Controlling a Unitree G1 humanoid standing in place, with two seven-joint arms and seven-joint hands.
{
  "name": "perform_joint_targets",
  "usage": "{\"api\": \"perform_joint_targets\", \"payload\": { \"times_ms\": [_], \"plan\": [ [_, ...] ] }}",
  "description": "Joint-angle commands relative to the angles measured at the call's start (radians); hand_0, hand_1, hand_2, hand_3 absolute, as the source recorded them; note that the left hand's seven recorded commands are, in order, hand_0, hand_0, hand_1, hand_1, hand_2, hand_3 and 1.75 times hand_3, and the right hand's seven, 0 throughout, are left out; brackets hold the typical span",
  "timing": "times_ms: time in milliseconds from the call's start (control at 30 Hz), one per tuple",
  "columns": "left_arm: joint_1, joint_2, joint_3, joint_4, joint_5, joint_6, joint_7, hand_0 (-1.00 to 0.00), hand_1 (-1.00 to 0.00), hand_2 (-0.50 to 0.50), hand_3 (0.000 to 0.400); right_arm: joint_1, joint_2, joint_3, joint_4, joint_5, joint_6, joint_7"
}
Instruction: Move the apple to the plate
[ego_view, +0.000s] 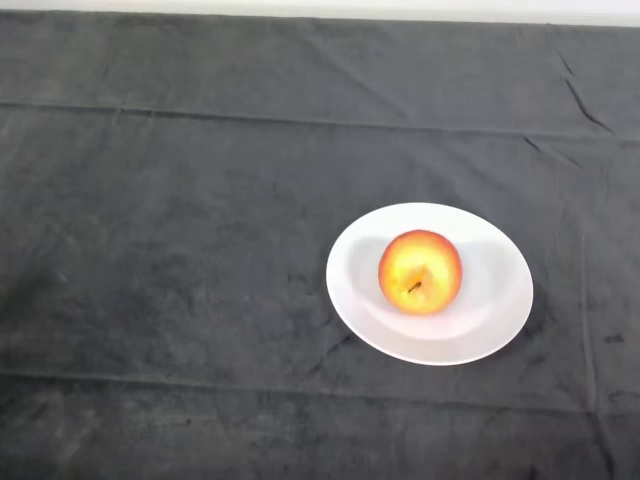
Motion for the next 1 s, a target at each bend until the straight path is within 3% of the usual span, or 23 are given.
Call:
{"api": "perform_joint_targets", "payload": {
  "times_ms": [33, 1000],
  "plan": [
    [-0.045, 0.012, 0.034, 0.044, 0.018, -0.032, -0.011, 0.0, 0.0, 0.0, 0.0, -0.027, -0.01, -0.015, -0.015, 0.0225, -0.011, 0.0142],
    [-0.064, -0.006, 0.088, 0.088, 0.066, -0.049, -0.037, 0.0, 0.0, 0.0, 0.0, -0.028, -0.011, -0.0161, -0.012, 0.0232, -0.012, 0.0168]
  ]
}}
